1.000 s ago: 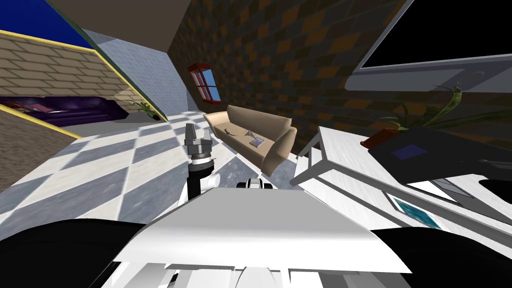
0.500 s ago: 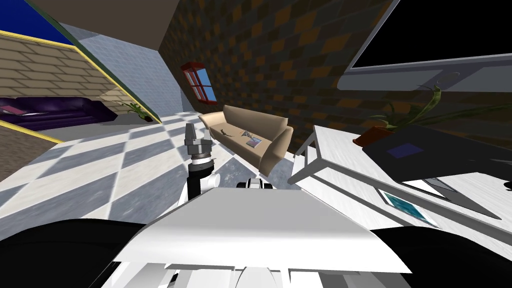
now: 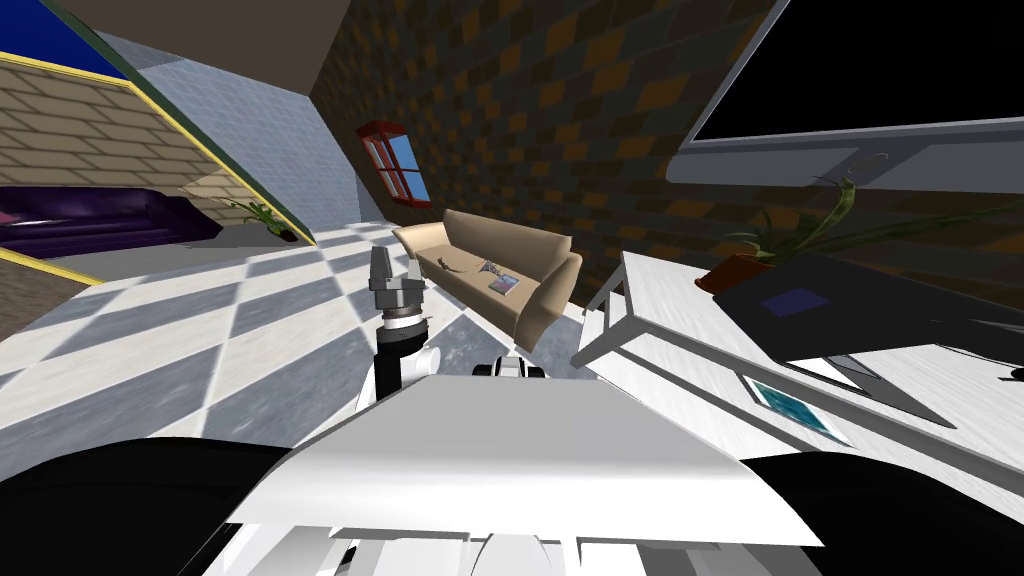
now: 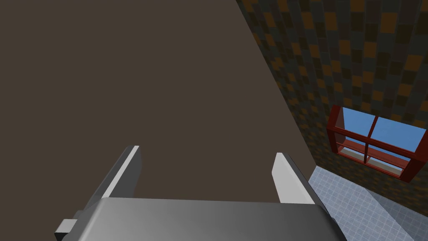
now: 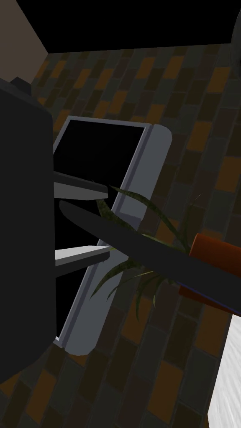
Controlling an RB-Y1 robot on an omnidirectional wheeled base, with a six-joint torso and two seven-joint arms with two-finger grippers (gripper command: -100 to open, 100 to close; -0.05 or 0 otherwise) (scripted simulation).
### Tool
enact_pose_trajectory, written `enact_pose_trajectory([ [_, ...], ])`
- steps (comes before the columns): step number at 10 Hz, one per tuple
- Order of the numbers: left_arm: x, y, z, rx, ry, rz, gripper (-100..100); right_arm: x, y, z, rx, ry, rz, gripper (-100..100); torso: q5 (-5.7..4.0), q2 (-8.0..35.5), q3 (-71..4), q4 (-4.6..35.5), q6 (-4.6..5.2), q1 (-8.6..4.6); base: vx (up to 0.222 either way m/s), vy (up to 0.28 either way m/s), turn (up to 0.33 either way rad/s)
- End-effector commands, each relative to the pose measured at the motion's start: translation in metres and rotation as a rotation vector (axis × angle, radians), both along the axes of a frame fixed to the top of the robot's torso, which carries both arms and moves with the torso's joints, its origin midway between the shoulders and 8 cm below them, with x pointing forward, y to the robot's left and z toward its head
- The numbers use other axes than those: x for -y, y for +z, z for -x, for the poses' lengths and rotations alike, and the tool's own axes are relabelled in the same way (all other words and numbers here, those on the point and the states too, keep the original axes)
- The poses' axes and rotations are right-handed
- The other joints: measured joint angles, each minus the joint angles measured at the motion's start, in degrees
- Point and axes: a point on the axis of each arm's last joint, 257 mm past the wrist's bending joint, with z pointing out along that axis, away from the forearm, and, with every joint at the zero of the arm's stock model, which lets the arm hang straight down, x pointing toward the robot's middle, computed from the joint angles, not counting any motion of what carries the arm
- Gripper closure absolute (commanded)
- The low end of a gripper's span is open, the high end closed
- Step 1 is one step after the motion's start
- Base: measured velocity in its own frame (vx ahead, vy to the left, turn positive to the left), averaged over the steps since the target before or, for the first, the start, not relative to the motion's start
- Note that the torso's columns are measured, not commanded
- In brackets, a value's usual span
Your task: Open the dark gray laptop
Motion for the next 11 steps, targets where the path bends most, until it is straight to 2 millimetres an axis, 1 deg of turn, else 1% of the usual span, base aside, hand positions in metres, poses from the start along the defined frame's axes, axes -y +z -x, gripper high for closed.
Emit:
enact_pose_trajectory([
  [1,0.000,0.000,0.000,0.000,0.000,0.000,0,-0.005,-0.018,0.003,0.054,0.007,-0.098,100,-0.13,-0.04,-0.01,-0.03,0.01,-0.15,-0.005,-0.086,-0.034],
  [3,0.000,0.000,0.000,0.000,0.000,0.000,0,-0.009,-0.028,0.004,0.097,0.012,-0.168,100,-0.29,-0.02,0.03,-0.06,0.01,-0.29,-0.026,-0.079,-0.028],
  [4,0.000,0.000,0.000,0.000,0.000,0.000,0,-0.009,-0.028,0.004,0.097,0.012,-0.169,100,-0.39,0.00,0.08,-0.08,0.04,-0.29,-0.008,-0.068,-0.022],
  [5,0.000,0.000,0.000,0.000,0.000,0.000,0,-0.011,-0.032,0.005,0.119,0.014,-0.204,100,-0.50,-0.08,0.07,-0.14,-0.05,-0.15,-0.005,-0.064,-0.019],
  [6,0.000,0.000,0.000,0.000,0.000,0.000,0,-0.011,-0.032,0.005,0.119,0.014,-0.204,100,-0.49,-0.13,0.04,-0.17,-0.06,-0.11,-0.005,-0.039,-0.027],
  [7,0.000,0.000,0.000,0.000,0.000,0.000,0,-0.014,-0.037,0.006,0.141,0.016,-0.239,100,-0.49,-0.22,-0.03,-0.20,-0.16,-0.13,-0.008,-0.037,-0.022],
  [9,0.000,0.000,0.000,0.000,0.000,0.000,0,-0.014,-0.037,0.006,0.141,0.016,-0.239,100,-0.47,-0.27,-0.05,-0.22,-0.28,-0.01,-0.005,-0.032,-0.013],
  [10,0.000,0.000,0.000,0.000,0.000,0.000,0,-0.011,-0.026,0.003,0.156,0.015,-0.226,100,-0.47,-0.32,-0.08,-0.25,-0.32,0.04,-0.004,-0.004,-0.018],
  [11,0.000,0.000,0.000,0.000,0.000,0.000,0,-0.016,-0.043,0.005,0.195,0.016,-0.293,100,-0.26,-0.34,-0.16,-0.22,-0.36,0.09,-0.005,-0.058,-0.009],
])
